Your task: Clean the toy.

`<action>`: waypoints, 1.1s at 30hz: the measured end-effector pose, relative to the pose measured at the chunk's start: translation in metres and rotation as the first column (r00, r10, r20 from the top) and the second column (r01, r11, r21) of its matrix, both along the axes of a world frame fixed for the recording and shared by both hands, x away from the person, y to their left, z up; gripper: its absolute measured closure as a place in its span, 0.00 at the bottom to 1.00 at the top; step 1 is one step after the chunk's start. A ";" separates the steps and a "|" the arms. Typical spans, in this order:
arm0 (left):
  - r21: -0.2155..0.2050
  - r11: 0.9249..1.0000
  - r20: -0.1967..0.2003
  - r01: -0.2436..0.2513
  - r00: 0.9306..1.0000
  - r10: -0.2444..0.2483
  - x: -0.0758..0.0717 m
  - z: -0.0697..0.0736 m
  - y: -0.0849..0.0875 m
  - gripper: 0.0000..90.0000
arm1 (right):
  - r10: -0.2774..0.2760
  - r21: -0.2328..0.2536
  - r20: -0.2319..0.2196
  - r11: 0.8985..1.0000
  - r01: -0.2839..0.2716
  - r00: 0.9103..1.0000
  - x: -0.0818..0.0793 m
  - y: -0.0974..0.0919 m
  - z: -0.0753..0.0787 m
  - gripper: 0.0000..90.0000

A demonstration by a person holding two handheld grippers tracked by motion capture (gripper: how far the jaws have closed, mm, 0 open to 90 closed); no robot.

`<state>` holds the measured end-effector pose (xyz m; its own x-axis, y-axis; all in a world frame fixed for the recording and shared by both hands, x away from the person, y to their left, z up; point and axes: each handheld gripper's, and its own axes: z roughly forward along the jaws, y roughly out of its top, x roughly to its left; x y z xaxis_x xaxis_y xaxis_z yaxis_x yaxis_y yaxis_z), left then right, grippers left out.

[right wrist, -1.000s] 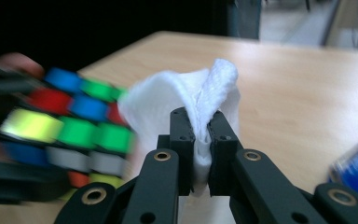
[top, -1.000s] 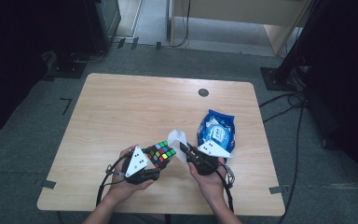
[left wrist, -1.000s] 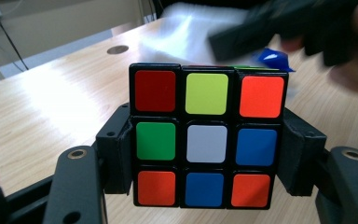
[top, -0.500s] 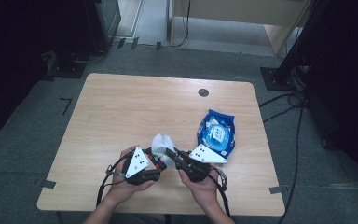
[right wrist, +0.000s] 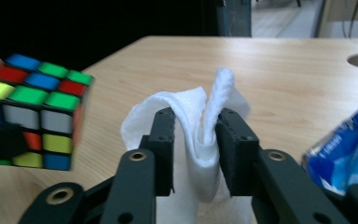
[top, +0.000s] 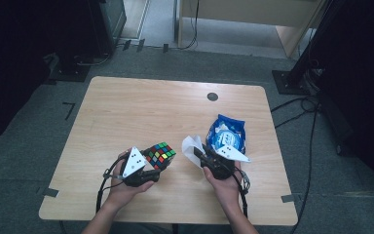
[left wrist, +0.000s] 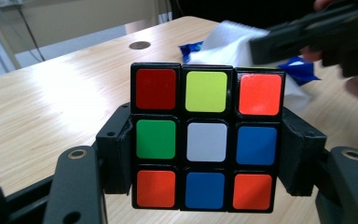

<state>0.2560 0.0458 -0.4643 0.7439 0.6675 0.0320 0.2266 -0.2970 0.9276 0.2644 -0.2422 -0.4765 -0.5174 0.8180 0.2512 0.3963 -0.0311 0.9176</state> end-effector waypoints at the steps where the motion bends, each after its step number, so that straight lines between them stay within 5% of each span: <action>1: 0.000 1.000 -0.002 -0.004 1.000 0.004 0.001 0.000 0.000 0.38 | 0.009 0.013 0.006 1.000 -0.010 1.000 -0.002 0.001 0.004 0.74; 5: -0.006 1.000 -0.009 -0.009 1.000 0.009 0.002 0.001 0.002 0.38 | 0.076 -0.040 0.099 0.997 -0.072 0.992 -0.006 0.012 0.013 0.61; 7: -0.004 1.000 -0.009 -0.013 1.000 0.013 0.002 0.003 0.004 0.38 | 0.068 -0.096 0.133 0.994 -0.055 0.989 -0.008 0.017 0.012 0.49; 9: -0.008 1.000 -0.011 -0.022 1.000 0.021 0.004 0.005 0.007 0.38 | 0.029 -0.117 0.110 0.993 -0.016 0.993 -0.005 0.016 0.008 0.46; 11: -0.010 1.000 -0.017 -0.026 1.000 0.026 0.005 0.006 0.010 0.38 | 0.009 -0.085 0.102 0.996 -0.001 0.995 -0.003 0.012 0.005 0.45; 15: -0.033 0.999 -0.035 -0.032 0.999 0.031 0.007 0.008 0.013 0.38 | 0.107 -0.106 0.139 0.990 -0.093 0.985 -0.005 0.016 0.002 0.43; 20: -0.050 0.998 -0.068 -0.029 0.997 0.026 0.009 0.014 0.015 0.38 | 0.243 -0.198 0.186 0.958 -0.206 0.952 -0.008 0.034 -0.008 0.34; 21: -0.055 0.998 -0.075 -0.025 0.997 0.020 0.009 0.015 0.015 0.38 | 0.277 -0.237 0.210 0.945 -0.226 0.938 -0.010 0.039 -0.010 0.32; 25: -0.057 0.998 -0.105 -0.013 0.994 0.007 0.010 0.019 0.014 0.38 | 0.344 -0.283 0.288 0.922 -0.263 0.894 -0.014 0.050 -0.014 0.29; 27: -0.048 0.999 -0.120 -0.011 0.993 0.005 0.012 0.020 0.012 0.38 | 0.363 -0.306 0.323 0.914 -0.266 0.874 -0.015 0.054 -0.015 0.27; 33: -0.046 0.999 -0.183 0.005 0.983 -0.013 0.016 0.020 0.008 0.38 | 0.378 -0.400 0.389 0.891 -0.215 0.840 -0.018 0.063 -0.018 0.22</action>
<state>0.2718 0.0534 -0.4448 0.7403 0.6584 -0.1354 0.3917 -0.2588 0.8829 0.2466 -0.1795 -0.4948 -0.7359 0.5967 -0.3199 -0.1170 0.3533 0.9282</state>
